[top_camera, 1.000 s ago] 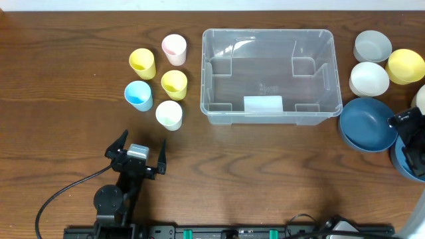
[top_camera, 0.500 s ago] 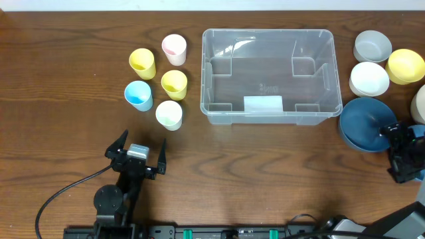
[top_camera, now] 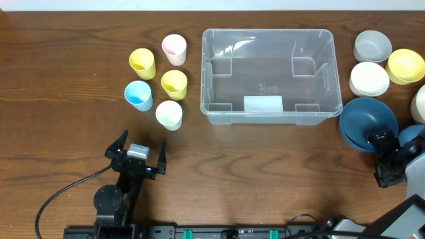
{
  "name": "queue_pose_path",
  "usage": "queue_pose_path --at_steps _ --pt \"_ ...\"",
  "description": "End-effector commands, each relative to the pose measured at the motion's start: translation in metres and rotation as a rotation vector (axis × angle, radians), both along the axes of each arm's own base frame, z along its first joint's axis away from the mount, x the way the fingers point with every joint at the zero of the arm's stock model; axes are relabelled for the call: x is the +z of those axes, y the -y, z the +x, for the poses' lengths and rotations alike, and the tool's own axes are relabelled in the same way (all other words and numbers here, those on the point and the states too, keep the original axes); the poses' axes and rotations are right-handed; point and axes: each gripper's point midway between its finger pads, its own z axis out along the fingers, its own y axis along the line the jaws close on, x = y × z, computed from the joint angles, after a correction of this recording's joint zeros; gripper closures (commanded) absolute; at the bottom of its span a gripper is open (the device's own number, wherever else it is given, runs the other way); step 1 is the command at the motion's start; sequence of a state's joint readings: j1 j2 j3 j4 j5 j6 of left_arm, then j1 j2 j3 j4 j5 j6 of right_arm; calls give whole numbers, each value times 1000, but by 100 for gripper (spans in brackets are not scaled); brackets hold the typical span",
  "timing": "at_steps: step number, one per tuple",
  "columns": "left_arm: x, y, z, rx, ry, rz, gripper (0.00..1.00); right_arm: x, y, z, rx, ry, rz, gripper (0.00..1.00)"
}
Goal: Pack container
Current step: 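Reach the right gripper to the dark teal bowl rim on the right, then grip the teal bowl rim with the right gripper and lift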
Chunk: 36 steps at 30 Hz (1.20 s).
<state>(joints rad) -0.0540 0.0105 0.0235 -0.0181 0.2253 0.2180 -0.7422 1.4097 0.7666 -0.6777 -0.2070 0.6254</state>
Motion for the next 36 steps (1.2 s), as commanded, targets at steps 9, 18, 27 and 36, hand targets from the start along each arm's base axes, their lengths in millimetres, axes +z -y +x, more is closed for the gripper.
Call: queue_pose_path --at_steps 9,18,27,36 --pt "-16 0 0 -3 -45 11 2 -26 -1 -2 -26 -39 48 19" --pt "-16 0 0 -3 -45 11 2 -32 -2 -3 -33 -54 63 40" --pt "-16 0 0 -2 -45 11 2 -30 0 0 -33 -47 58 54" --pt "-16 0 0 -2 -45 11 2 -16 4 4 -31 -51 65 80"
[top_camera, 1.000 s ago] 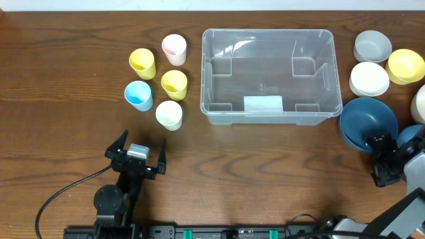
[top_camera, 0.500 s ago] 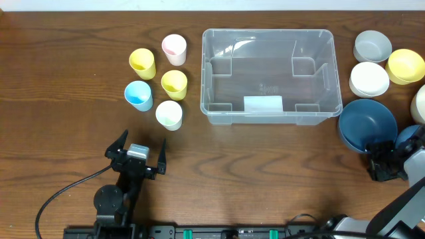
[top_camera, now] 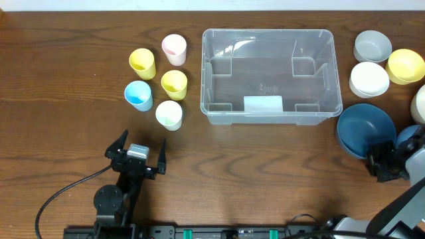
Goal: Pack container
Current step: 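Grip the teal bowl rim with the right gripper and lift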
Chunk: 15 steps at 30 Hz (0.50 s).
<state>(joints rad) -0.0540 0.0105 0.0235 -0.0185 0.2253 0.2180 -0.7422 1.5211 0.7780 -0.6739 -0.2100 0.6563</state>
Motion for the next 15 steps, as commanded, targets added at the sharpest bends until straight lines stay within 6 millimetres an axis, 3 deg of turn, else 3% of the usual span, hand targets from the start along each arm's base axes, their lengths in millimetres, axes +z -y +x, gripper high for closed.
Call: queue_pose_path --at_steps 1,4,6,15 --pt "-16 0 0 -3 -44 11 2 11 7 8 -2 15 -9 83" --pt "-16 0 0 -2 -44 11 2 18 8 8 -2 8 -1 89" --pt "-16 0 0 -2 -44 11 2 25 9 10 -2 3 3 99" --pt "-16 0 0 -3 -44 11 2 56 15 16 -3 -4 10 99"
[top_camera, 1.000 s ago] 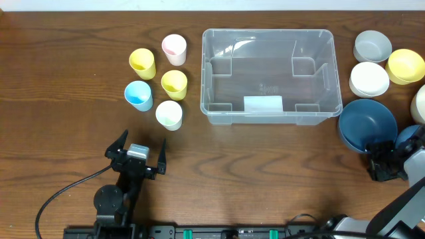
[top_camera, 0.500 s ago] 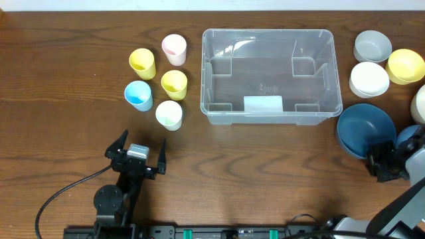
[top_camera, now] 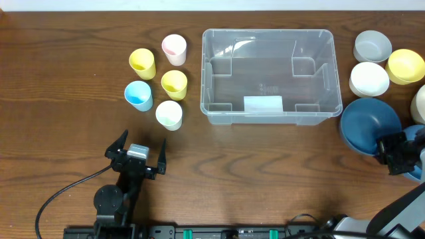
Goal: Pack container
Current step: 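Grip the teal bowl rim with the right gripper and lift, then carry the teal bowl into the clear container and release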
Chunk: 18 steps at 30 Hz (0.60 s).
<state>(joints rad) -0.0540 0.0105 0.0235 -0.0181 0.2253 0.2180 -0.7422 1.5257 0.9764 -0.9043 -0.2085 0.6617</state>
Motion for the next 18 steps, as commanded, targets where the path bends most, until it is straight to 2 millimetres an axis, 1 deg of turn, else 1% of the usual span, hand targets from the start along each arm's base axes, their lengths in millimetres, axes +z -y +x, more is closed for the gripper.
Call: queue_pose_path --at_steps 1,4,7,11,13,14,15,16,17,18 --pt "-16 0 0 -2 -45 11 2 15 7 8 1 23 -15 99" --pt "-16 0 0 -3 -45 11 2 34 13 15 -5 46 -25 99" --pt "-16 0 0 -2 -45 11 2 67 22 25 -15 79 -54 99" --pt "-16 0 0 -3 -45 11 2 123 36 34 -42 132 -107 99" --pt "-16 0 0 -2 -45 11 2 158 40 40 -41 179 -143 99" --pt "-16 0 0 -2 -45 11 2 171 39 42 -37 199 -157 99" --pt "-16 0 0 -3 -45 11 2 188 36 47 -21 236 -163 99" --pt "-16 0 0 -2 -45 11 2 200 31 51 3 271 -160 98" --pt "-16 0 0 -3 -45 11 2 217 20 59 50 329 -147 99" --pt "-16 0 0 -2 -45 11 2 233 6 69 115 399 -127 98"
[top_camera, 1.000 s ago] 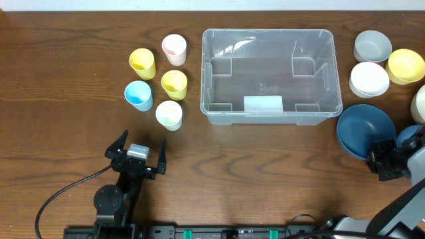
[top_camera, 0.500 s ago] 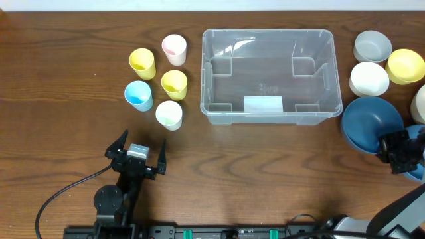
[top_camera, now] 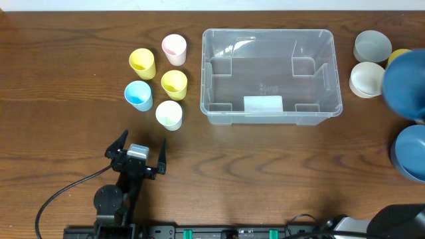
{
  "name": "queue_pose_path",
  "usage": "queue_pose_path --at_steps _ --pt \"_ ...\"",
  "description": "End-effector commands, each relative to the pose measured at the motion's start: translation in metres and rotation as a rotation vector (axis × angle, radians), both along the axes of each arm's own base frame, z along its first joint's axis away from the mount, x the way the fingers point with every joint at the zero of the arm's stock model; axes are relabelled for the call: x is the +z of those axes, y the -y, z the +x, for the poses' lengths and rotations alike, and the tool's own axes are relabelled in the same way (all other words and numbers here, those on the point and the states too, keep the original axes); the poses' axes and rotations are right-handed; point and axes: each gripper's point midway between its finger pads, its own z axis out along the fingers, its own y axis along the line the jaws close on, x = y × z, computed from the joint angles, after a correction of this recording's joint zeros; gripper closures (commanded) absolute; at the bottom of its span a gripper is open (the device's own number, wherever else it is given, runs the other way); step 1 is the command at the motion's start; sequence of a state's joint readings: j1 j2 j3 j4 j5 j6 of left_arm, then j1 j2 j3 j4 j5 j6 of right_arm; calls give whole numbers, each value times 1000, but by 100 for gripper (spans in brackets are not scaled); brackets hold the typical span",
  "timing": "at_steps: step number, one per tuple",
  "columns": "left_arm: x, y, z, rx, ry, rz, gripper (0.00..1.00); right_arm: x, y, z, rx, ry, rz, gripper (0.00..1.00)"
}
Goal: Pack container
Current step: 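Carry the teal bowl into the clear container and release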
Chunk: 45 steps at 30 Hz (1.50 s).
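Observation:
The clear plastic container (top_camera: 269, 73) stands empty at the middle back of the table. A dark blue bowl (top_camera: 406, 83) hangs blurred and large at the right edge, above the other bowls. My right gripper's fingers are hidden behind it or past the frame edge, and they hold it aloft. Several small cups stand left of the container: two yellow (top_camera: 142, 63) (top_camera: 174, 83), a pink (top_camera: 174, 48), a blue (top_camera: 138, 95) and a white one (top_camera: 169, 114). My left gripper (top_camera: 143, 137) rests open at the front left, with nothing between its fingers.
At the back right stand a grey bowl (top_camera: 372, 45), a white bowl (top_camera: 366, 79) and a yellow bowl (top_camera: 397, 55) mostly covered by the raised one. A lighter blue bowl (top_camera: 412, 153) sits at the right edge. Part of the right arm (top_camera: 398, 222) shows at the bottom right.
The dark blue bowl has gone from the table at the right front, with the right gripper at its near rim, to up in the air farther back. The lighter blue bowl now shows uncovered.
The right gripper stood at the near rim of the dark blue bowl on the table. The bowl then shifted slightly left, then back right with the gripper on its rim. Now it is raised over the other bowls. The left arm has stayed still and open.

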<state>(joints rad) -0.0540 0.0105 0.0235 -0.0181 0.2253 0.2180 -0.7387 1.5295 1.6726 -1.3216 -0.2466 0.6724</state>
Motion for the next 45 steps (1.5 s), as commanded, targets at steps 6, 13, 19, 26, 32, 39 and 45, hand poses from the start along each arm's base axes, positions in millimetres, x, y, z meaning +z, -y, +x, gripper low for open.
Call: queue_pose_path --at_steps 6,13,19,26,32,39,45 --pt "-16 0 0 -2 -45 11 2 96 -141 61 532 372 20 98" --pt "-16 0 0 -2 -45 11 2 80 -260 102 839 323 -205 98" --pt "-16 0 0 -3 -45 11 2 27 -311 136 869 216 -196 98" --pt "-16 0 0 -3 -45 11 2 -60 -312 159 838 -1 -131 99" --pt "-16 0 0 -3 -45 11 2 -113 -334 160 892 -104 -6 99" --pt "-16 0 0 -3 -45 11 2 -154 -342 159 897 -195 23 99" --pt "-16 0 0 -2 -45 11 2 -173 -356 155 925 -228 69 99"
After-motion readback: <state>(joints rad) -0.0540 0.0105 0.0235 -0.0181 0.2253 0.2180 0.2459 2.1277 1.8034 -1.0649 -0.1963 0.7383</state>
